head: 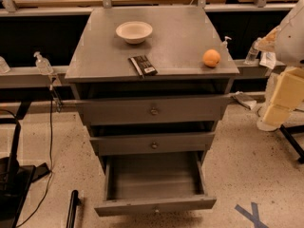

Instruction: Place rxbar chocolate into bottom drawer

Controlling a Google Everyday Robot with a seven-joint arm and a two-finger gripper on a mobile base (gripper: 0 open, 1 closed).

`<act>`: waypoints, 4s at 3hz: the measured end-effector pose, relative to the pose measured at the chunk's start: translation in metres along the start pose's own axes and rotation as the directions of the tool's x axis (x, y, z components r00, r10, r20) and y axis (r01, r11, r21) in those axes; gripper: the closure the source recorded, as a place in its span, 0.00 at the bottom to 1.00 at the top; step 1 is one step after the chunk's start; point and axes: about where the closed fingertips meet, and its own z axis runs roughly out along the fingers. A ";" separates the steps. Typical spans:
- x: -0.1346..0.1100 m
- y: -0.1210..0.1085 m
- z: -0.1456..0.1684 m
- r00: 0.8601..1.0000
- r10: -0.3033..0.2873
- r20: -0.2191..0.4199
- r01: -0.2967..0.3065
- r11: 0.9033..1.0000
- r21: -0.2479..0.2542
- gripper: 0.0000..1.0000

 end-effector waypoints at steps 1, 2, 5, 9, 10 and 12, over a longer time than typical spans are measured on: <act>0.000 0.000 0.000 1.000 0.000 0.000 0.000 1.000 0.000 0.00; -0.006 -0.004 0.003 1.000 -0.014 0.001 0.014 1.000 -0.003 0.00; -0.176 -0.126 0.106 0.979 -0.071 0.193 0.074 0.997 -0.004 0.00; -0.250 -0.175 0.223 0.846 0.533 0.007 -0.533 0.846 -0.018 0.00; -0.259 -0.181 0.255 0.760 0.649 0.037 -0.649 0.761 -0.021 0.00; -0.257 -0.192 0.285 0.722 0.692 0.005 -0.691 0.720 0.059 0.25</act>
Offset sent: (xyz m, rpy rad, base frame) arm 0.0160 0.0118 -0.0085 -0.0081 0.0249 0.0395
